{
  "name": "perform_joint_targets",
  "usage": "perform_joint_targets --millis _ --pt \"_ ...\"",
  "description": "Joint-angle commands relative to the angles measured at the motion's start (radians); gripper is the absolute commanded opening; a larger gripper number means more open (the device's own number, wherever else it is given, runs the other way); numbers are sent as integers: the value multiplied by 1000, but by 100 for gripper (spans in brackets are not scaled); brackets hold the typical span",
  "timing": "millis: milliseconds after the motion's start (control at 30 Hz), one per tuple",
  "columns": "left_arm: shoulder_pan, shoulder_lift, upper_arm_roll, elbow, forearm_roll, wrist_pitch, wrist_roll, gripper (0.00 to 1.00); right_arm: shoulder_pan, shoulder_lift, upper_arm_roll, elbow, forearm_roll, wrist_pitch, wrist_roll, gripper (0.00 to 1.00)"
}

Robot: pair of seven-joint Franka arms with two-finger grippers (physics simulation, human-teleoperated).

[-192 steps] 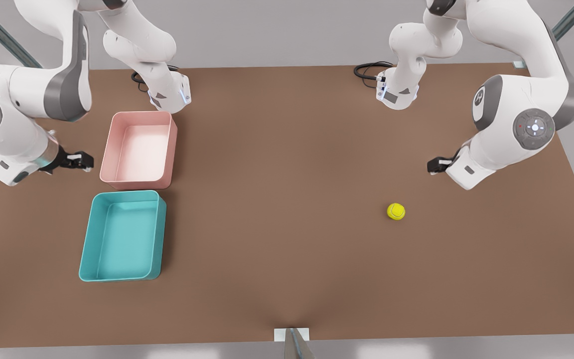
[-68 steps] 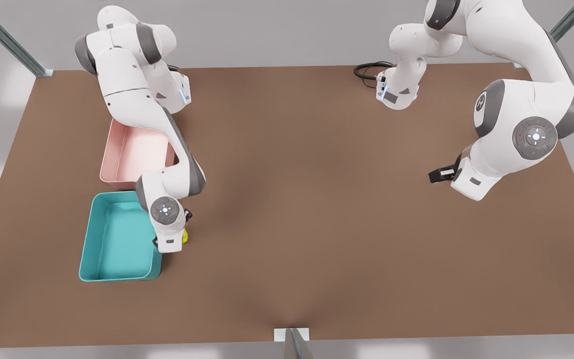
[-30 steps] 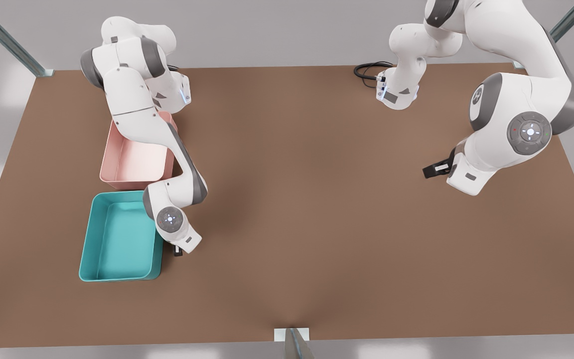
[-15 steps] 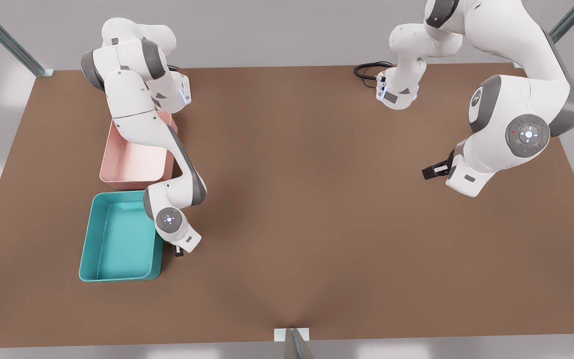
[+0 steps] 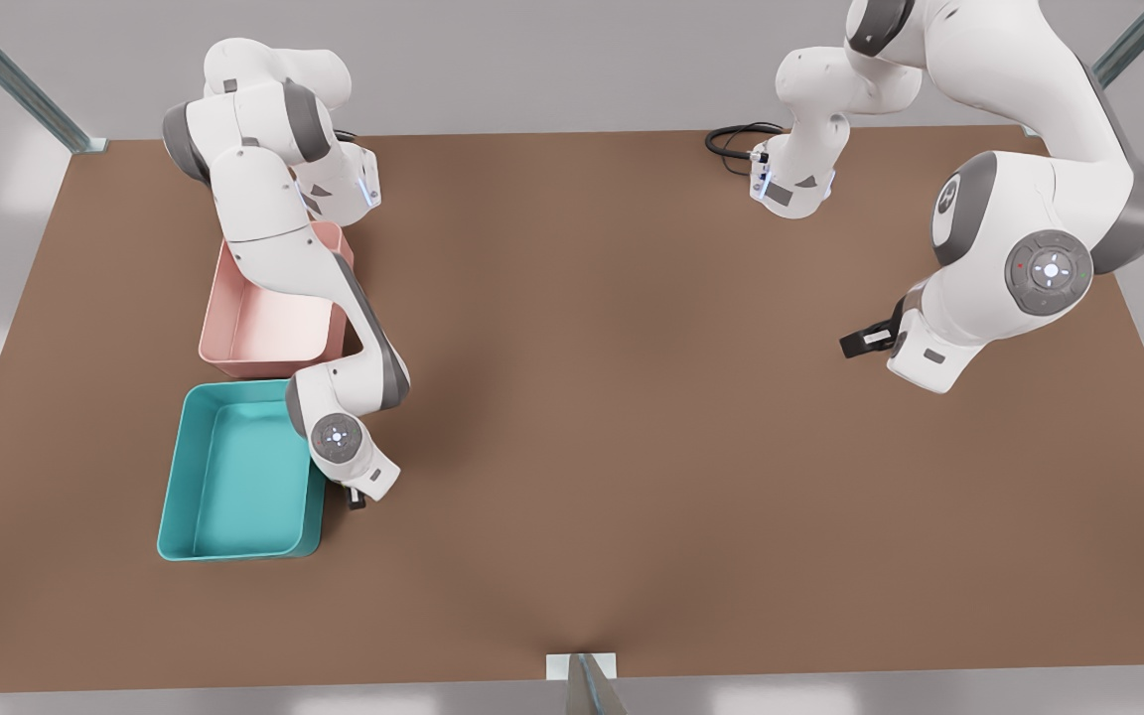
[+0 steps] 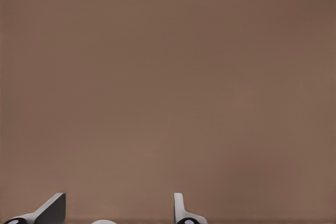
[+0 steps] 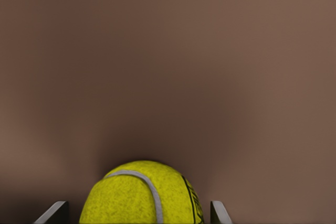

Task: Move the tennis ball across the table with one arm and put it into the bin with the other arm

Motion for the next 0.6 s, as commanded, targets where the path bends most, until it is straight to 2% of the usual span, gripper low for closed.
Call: perform_joint_targets --millis 0,300,333,367,400,567 --pt "0 -1 0 0 0 0 -2 100 0 1 0 -2 0 29 -14 100" --pt "0 -1 0 2 3 8 -3 100 0 13 -8 -2 0 46 -14 100" --pt "3 -1 0 -14 3 20 -3 100 0 13 -8 -2 0 46 -14 88" --pt "0 -4 -2 -17 0 15 -3 100 2 11 -8 0 -3 46 -15 67" --pt "-2 -4 -13 -17 2 9 -3 100 2 11 -6 0 -1 44 -14 62" --pt "20 -2 -11 -31 0 22 1 100 5 1 -6 4 3 31 5 61"
